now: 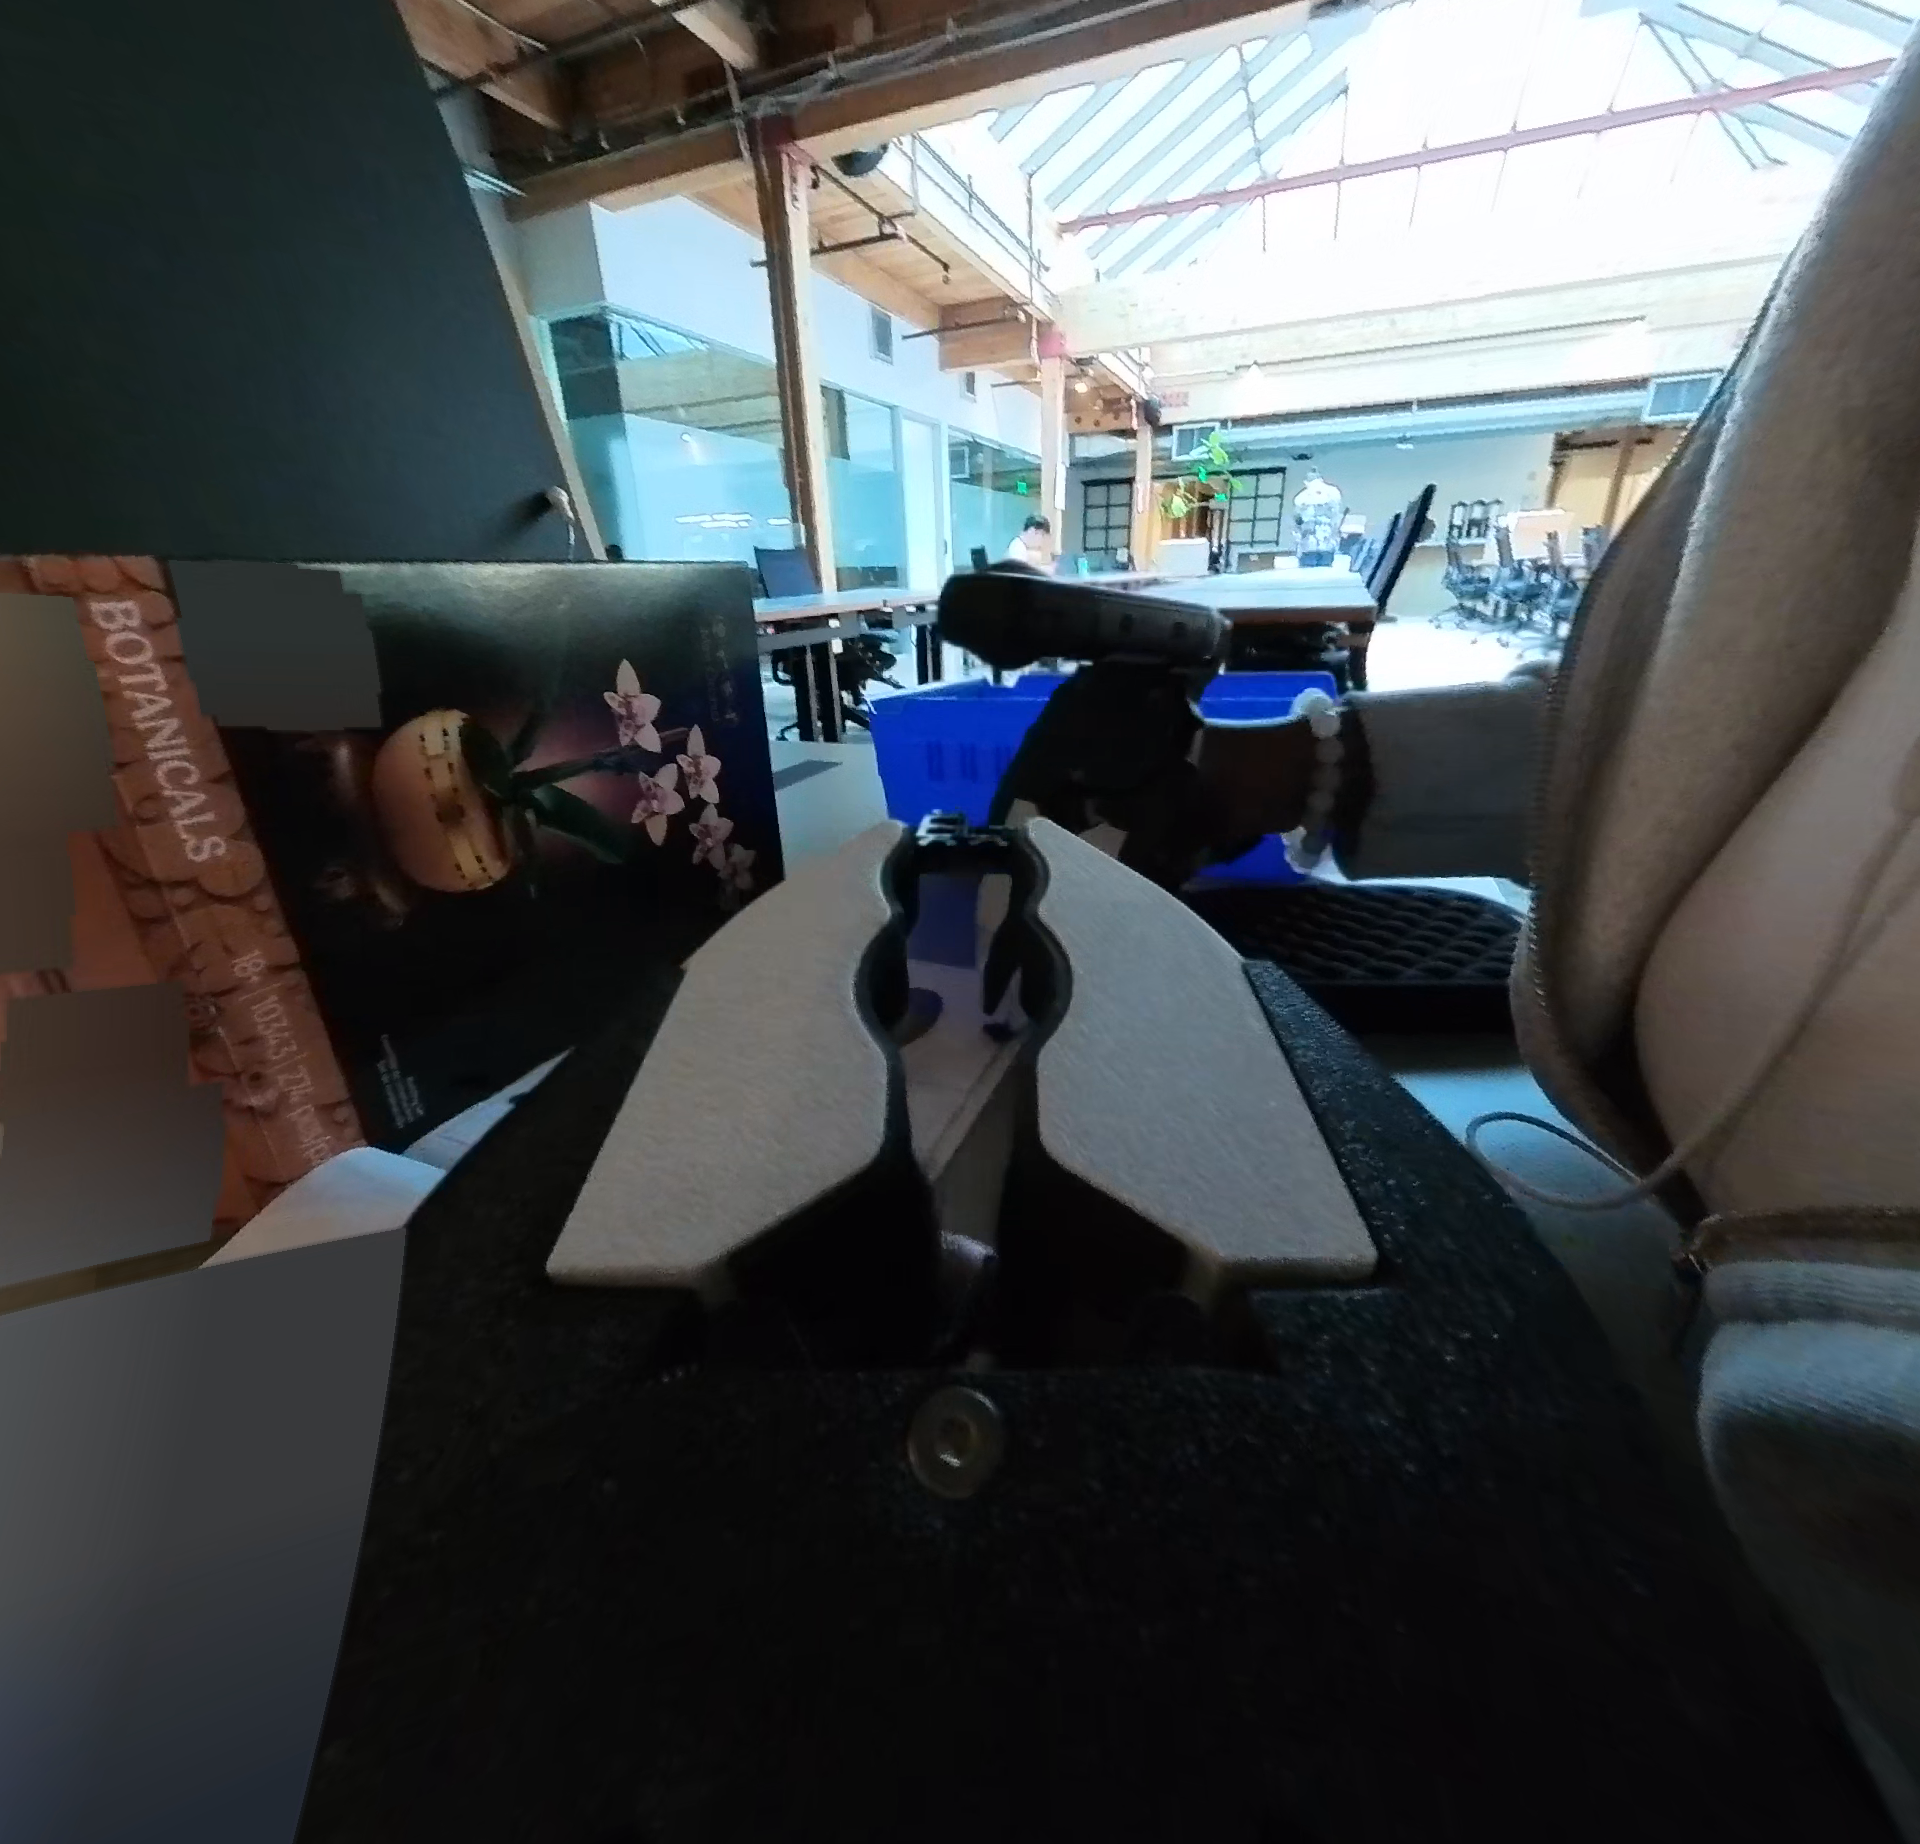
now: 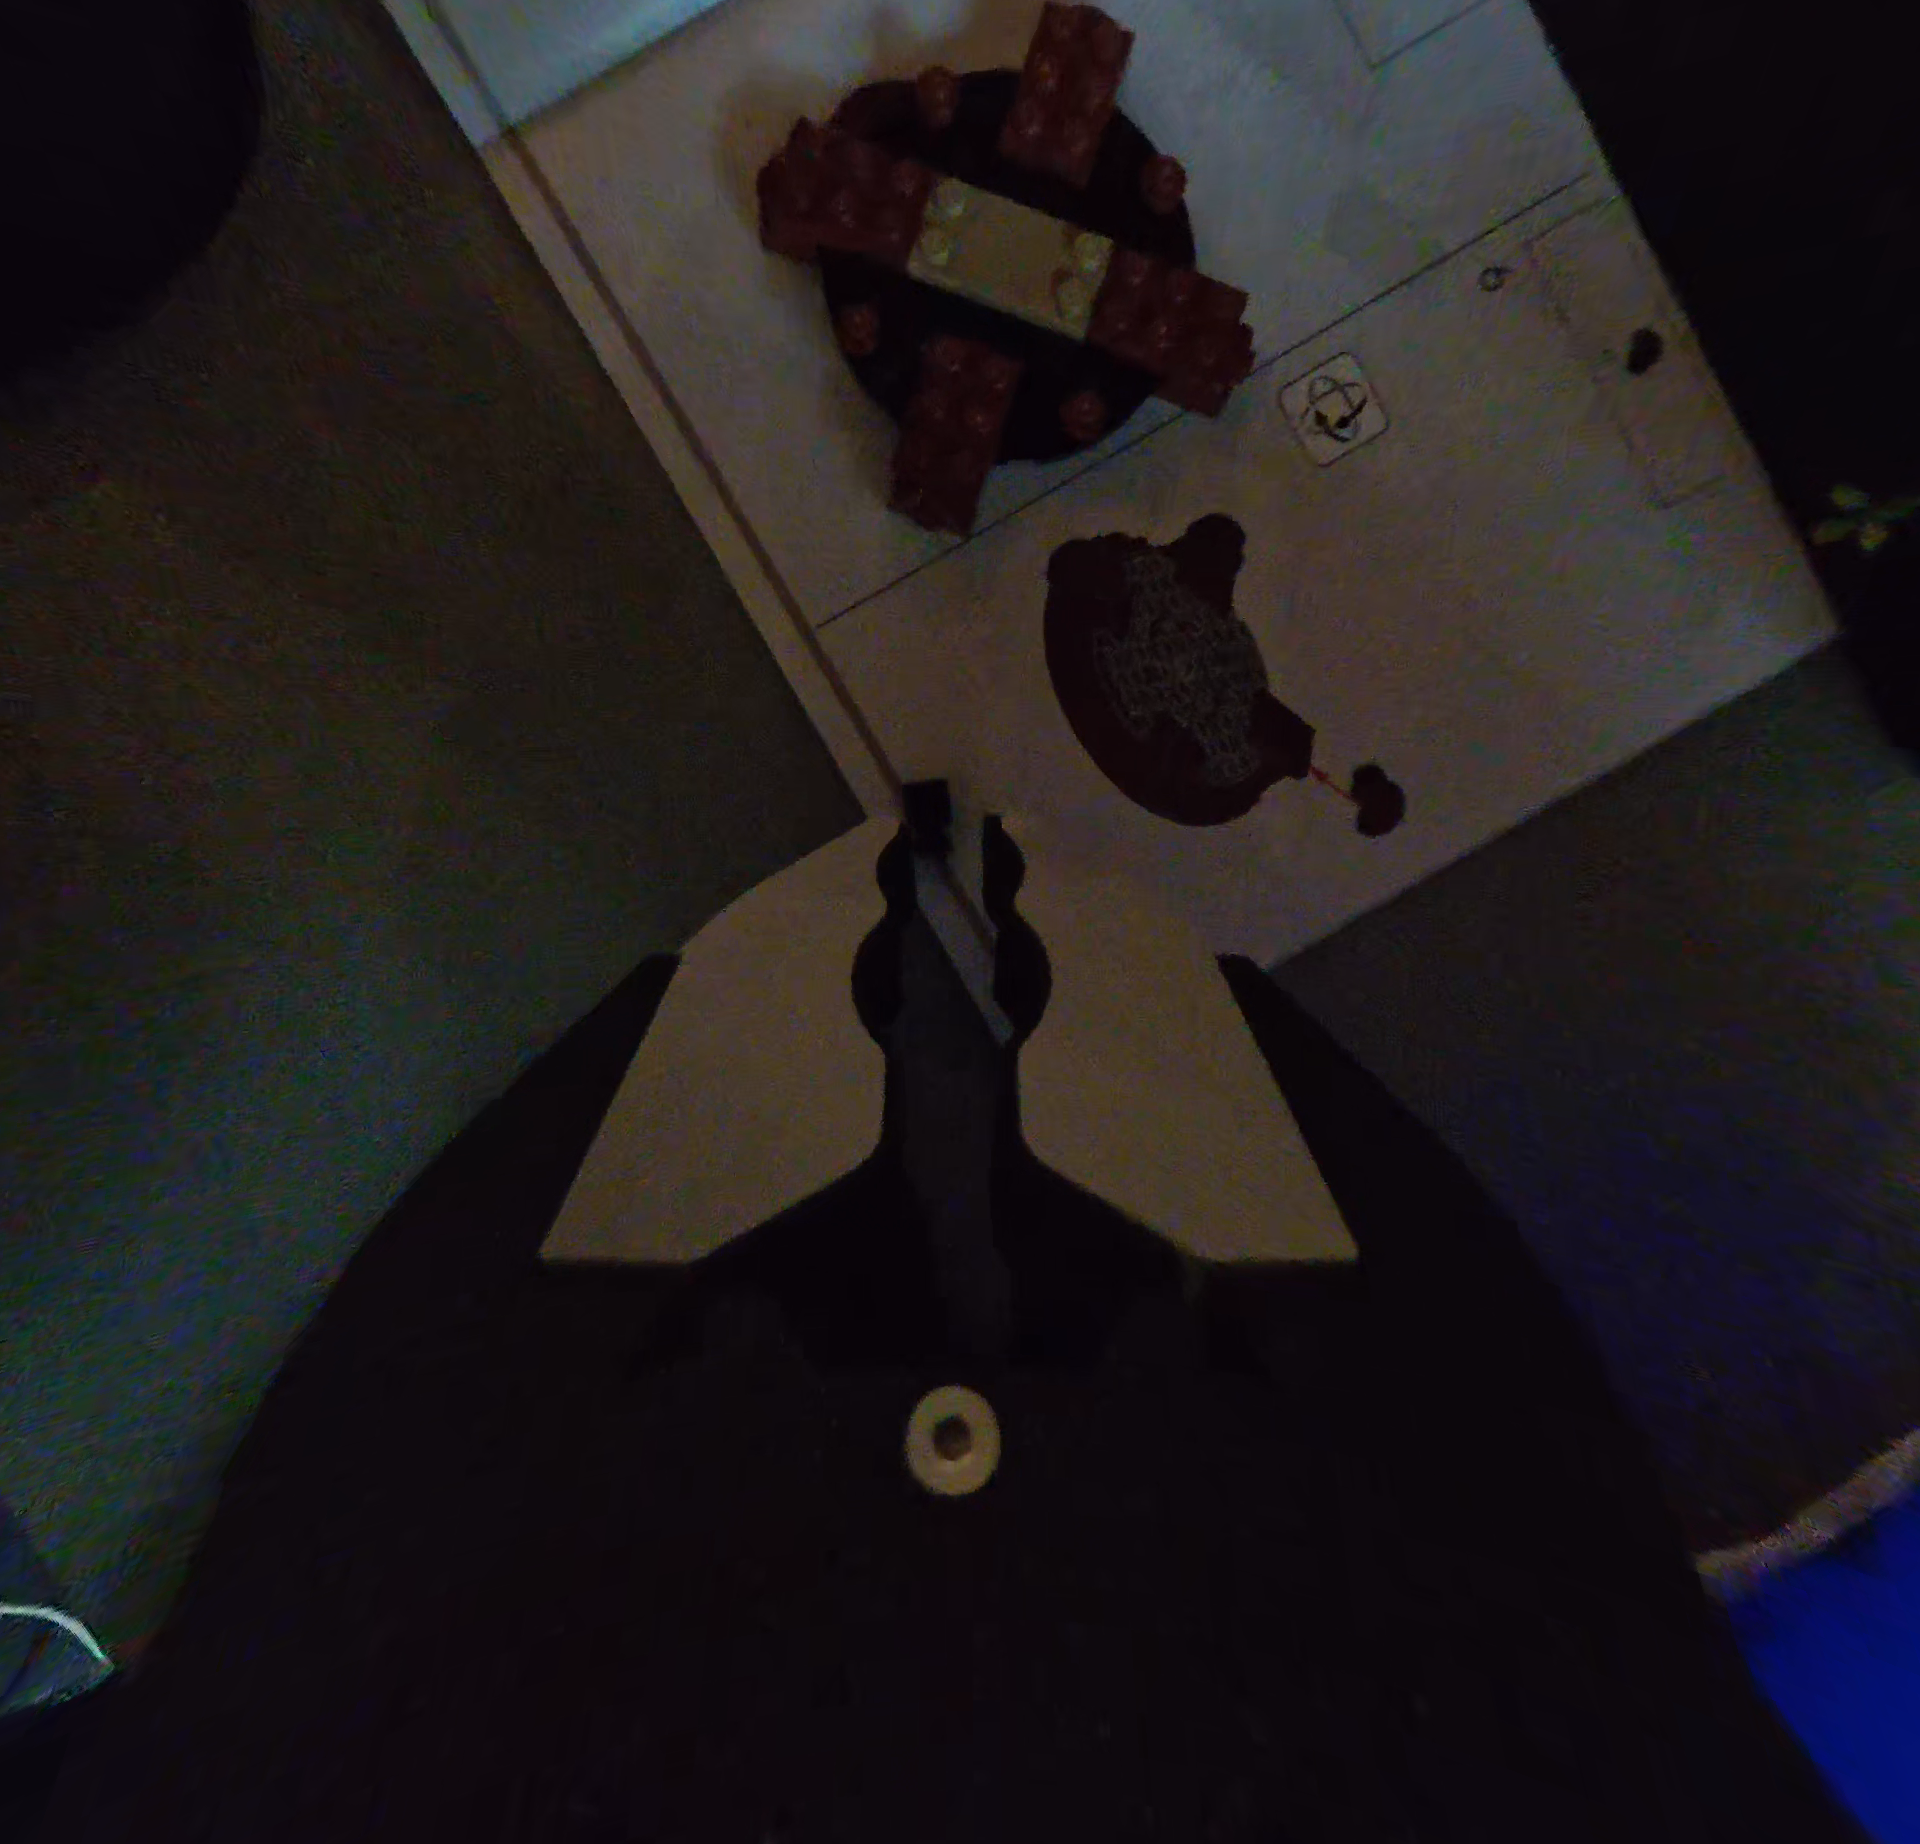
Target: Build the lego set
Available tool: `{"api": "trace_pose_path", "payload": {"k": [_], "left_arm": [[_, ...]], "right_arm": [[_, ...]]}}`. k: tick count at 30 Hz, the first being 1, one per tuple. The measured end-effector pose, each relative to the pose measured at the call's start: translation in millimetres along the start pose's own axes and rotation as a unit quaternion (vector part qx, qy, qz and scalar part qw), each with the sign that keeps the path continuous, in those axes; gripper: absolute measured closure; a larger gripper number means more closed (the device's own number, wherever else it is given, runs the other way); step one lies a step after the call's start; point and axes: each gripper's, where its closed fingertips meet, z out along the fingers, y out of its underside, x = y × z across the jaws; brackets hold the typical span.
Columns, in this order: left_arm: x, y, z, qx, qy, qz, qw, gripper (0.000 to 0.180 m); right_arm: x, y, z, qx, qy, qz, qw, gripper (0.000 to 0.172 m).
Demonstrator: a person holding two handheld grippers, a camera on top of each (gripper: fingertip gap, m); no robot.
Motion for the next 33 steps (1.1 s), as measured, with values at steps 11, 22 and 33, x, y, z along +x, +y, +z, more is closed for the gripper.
{"api": "trace_pose_path", "payload": {"k": [11, 22, 33], "left_arm": [[2, 8, 5, -0.032, 0.023, -0.025, 0.999, 0.164], [24, 9, 4, -0.034, 0.094, 0.005, 0.995, 0.165], [47, -2, -1, 0.007, 0.157, 0.025, 0.987, 0.165]], "right_arm": [[-10, -20, -20, 0.047, -0.061, -0.026, 0.997, 0.171], [-106, -109, -91, 0.102, -0.501, 0.121, 0.851, 0.172], [-153, -118, -83, -0.045, -0.631, 0.188, 0.751, 0.172]]}}
